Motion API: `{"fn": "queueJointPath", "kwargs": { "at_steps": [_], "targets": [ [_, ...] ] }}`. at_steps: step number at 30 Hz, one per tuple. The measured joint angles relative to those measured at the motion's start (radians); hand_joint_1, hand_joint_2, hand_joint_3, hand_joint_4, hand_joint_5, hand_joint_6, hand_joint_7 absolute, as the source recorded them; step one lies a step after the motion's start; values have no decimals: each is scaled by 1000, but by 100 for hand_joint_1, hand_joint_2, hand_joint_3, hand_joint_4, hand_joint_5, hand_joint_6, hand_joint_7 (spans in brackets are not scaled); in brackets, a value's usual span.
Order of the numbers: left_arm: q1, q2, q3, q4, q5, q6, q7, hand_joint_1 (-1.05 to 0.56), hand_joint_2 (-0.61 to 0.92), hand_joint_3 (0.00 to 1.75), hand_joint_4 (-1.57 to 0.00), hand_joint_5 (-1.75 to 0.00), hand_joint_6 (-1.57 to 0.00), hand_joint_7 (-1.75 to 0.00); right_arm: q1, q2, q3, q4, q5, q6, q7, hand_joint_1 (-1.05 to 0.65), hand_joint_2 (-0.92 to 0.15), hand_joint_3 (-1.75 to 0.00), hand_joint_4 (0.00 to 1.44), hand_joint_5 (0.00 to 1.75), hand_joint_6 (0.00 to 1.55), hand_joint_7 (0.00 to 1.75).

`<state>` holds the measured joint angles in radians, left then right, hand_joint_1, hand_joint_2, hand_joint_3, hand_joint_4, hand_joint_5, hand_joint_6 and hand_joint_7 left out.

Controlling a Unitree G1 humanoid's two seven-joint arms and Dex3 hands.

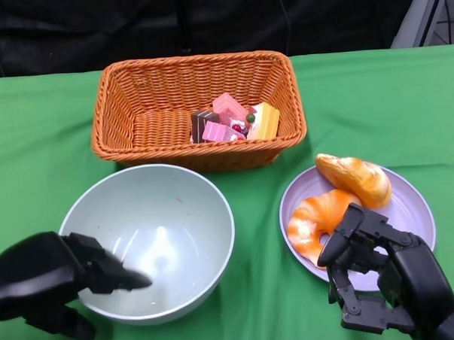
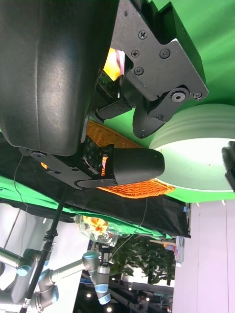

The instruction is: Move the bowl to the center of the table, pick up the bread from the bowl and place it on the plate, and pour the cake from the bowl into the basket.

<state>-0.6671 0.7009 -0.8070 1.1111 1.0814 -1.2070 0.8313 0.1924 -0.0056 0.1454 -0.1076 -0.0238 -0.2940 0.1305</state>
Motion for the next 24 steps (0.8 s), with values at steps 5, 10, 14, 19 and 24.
{"fn": "queueJointPath", "kwargs": {
  "at_steps": [5,10,14,19,24],
  "targets": [
    [0,17,80,34,-154,-136,-149,-105,92,23,-9,0,-9,0,-9,-1,-3,18,-6,-11,-5,1,-53,-121,78,175,63,154],
    [6,17,156,106,-393,-269,-418,-105,92,25,-8,0,-12,-1,-12,0,-3,19,-7,-11,-6,1,-53,-122,77,175,63,154],
    [46,17,201,111,-601,-298,-615,-105,92,25,-10,-1,-16,-3,-14,0,-3,20,-19,-11,-8,-1,-52,-122,78,175,62,154],
    [143,17,213,11,-989,-227,-894,-104,92,14,-18,-3,-25,-4,-13,0,1,19,-21,-11,-6,1,-52,-122,78,175,62,154],
    [289,14,271,-237,-1389,-21,-1215,-79,92,9,-36,-6,-41,-5,0,0,8,0,-21,-10,-4,1,-51,-123,79,175,63,153]
  ]
}}
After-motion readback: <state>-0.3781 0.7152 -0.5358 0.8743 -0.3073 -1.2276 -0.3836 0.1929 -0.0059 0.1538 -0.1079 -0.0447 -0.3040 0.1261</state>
